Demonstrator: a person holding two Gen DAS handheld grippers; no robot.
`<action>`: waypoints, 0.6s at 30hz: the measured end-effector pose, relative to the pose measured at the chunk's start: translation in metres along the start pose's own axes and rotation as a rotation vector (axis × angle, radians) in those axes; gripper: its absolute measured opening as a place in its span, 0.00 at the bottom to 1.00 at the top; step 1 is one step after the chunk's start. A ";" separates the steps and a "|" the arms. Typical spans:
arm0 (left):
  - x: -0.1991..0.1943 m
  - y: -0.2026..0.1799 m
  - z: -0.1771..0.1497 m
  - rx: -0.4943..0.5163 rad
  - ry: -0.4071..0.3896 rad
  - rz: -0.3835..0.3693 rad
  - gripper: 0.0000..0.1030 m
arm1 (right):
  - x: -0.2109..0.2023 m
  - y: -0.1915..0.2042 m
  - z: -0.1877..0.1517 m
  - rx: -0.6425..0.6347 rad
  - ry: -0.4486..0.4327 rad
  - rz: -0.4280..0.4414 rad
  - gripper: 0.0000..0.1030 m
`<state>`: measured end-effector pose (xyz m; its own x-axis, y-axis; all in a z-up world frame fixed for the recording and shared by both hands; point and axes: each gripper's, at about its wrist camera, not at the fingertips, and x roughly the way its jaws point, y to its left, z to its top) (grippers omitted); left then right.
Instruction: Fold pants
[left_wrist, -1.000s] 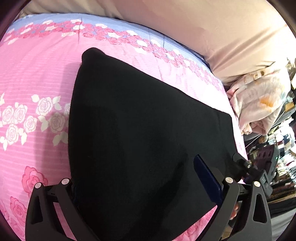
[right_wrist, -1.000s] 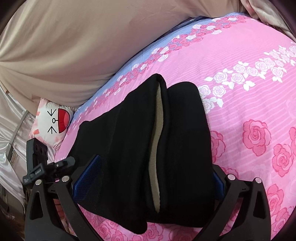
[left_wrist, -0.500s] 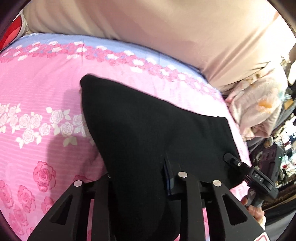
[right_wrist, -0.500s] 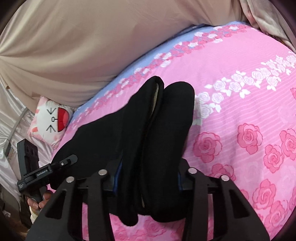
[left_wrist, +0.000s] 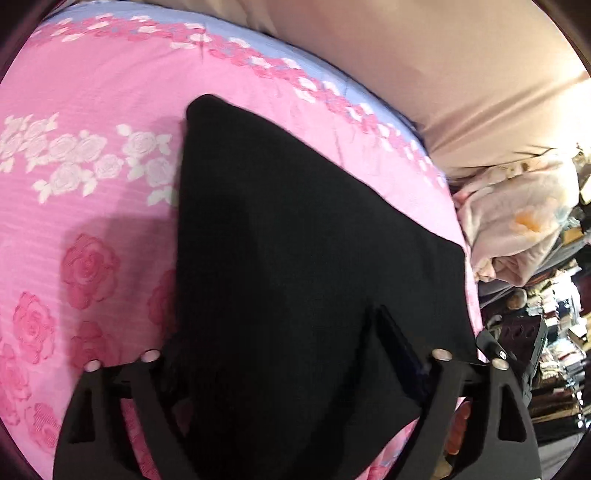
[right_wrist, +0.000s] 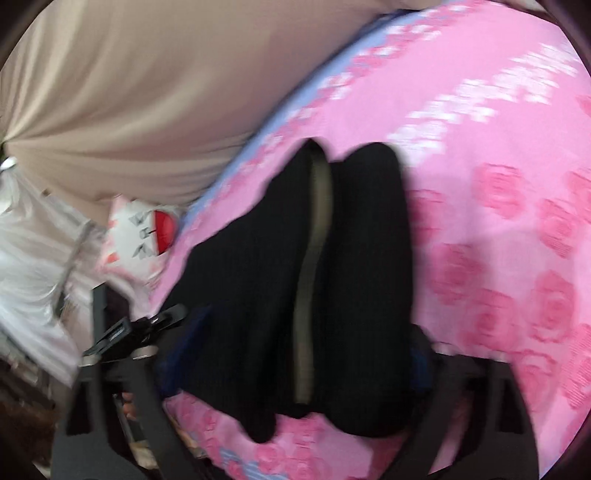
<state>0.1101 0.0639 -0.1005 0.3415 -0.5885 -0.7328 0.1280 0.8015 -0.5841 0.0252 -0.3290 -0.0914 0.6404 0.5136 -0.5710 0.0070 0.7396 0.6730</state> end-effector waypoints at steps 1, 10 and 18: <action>0.002 -0.003 -0.001 0.008 -0.019 0.008 0.89 | 0.006 0.005 -0.001 -0.026 -0.003 -0.049 0.96; -0.011 -0.041 -0.009 0.158 -0.073 0.072 0.21 | -0.006 0.021 -0.003 -0.015 -0.079 -0.062 0.37; -0.073 -0.073 -0.014 0.266 -0.125 0.002 0.21 | -0.060 0.064 -0.007 -0.110 -0.118 -0.026 0.36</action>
<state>0.0623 0.0465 -0.0092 0.4521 -0.5829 -0.6752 0.3612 0.8117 -0.4590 -0.0185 -0.3096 -0.0173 0.7267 0.4437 -0.5244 -0.0551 0.7987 0.5992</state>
